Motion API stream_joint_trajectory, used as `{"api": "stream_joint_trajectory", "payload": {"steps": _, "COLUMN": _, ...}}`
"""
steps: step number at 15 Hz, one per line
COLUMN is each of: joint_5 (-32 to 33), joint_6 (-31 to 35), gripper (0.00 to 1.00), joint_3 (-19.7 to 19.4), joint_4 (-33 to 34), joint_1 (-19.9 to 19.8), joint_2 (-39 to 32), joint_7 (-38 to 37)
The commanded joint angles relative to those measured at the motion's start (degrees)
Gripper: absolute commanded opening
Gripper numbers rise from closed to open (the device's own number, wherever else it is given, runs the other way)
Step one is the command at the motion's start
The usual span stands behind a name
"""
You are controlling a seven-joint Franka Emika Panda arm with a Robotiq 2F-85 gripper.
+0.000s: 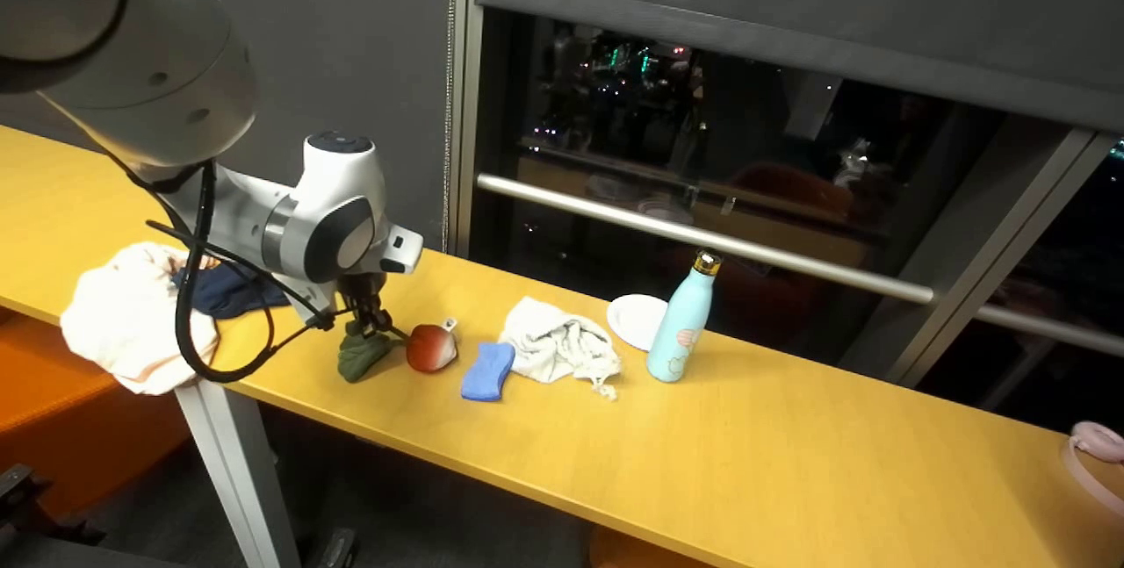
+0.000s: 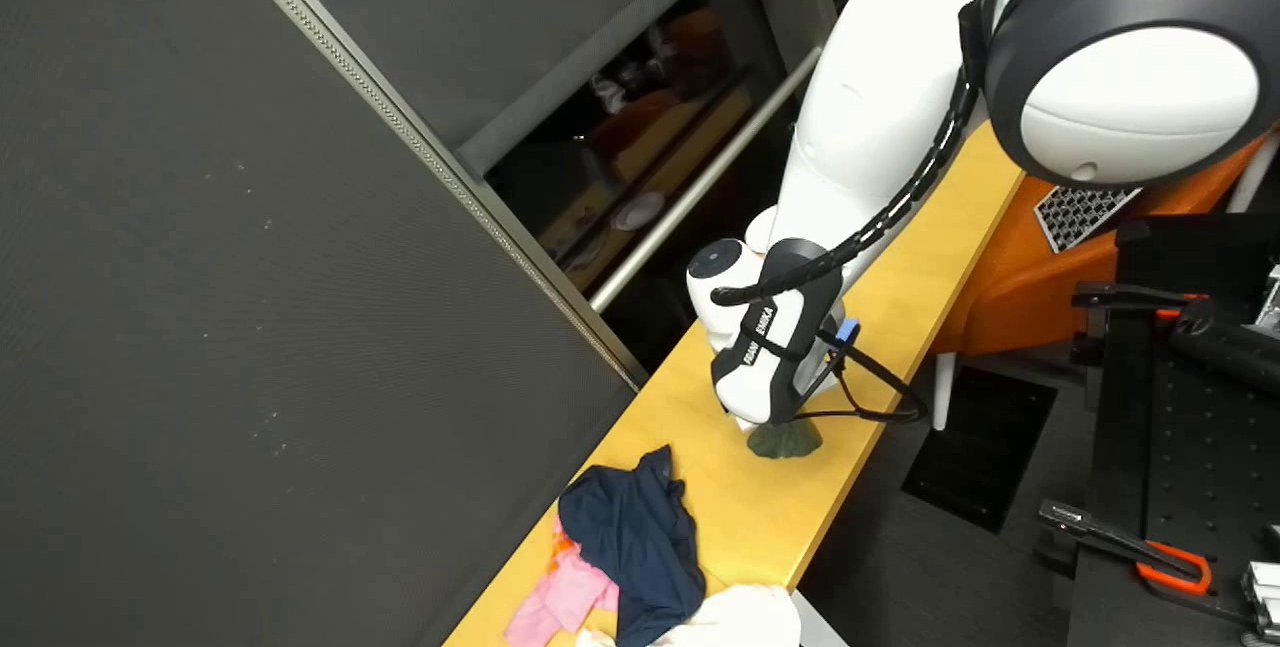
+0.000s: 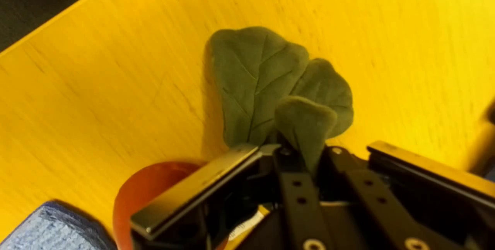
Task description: Pick up the orange toy with green leaves and move it to the left of the blue object, place the green leaves facing the window
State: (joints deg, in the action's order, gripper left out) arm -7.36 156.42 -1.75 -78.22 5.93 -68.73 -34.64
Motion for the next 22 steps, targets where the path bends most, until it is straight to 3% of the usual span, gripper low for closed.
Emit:
{"api": "stream_joint_trajectory", "payload": {"steps": 1, "joint_5": -2.3, "joint_6": 0.6, "gripper": 0.02, "joint_3": -0.2, "joint_4": -1.4, "joint_1": -0.3, "joint_2": 2.1, "joint_7": 1.9}}
{"api": "stream_joint_trajectory", "payload": {"steps": 5, "joint_5": -3.7, "joint_6": -0.6, "gripper": 0.02, "joint_3": 0.8, "joint_4": -0.4, "joint_1": -1.9, "joint_2": 2.2, "joint_7": 2.8}}
{"api": "stream_joint_trajectory", "payload": {"steps": 10, "joint_5": -8.7, "joint_6": -7.5, "gripper": 0.02, "joint_3": 7.5, "joint_4": 3.8, "joint_1": -9.5, "joint_2": 1.2, "joint_7": 10.9}}
{"api": "stream_joint_trajectory", "payload": {"steps": 15, "joint_5": -13.6, "joint_6": -24.6, "gripper": 0.02, "joint_3": 10.4, "joint_4": 12.4, "joint_1": -14.6, "joint_2": -1.6, "joint_7": 14.4}}
{"api": "stream_joint_trajectory", "payload": {"steps": 19, "joint_5": -14.5, "joint_6": -40.8, "gripper": 0.02, "joint_3": 8.3, "joint_4": 23.7, "joint_1": -14.3, "joint_2": -6.5, "joint_7": 9.8}}
{"api": "stream_joint_trajectory", "payload": {"steps": 22, "joint_5": -14.0, "joint_6": -48.4, "gripper": 0.02, "joint_3": 9.3, "joint_4": 31.3, "joint_1": -15.1, "joint_2": -10.3, "joint_7": 5.8}}
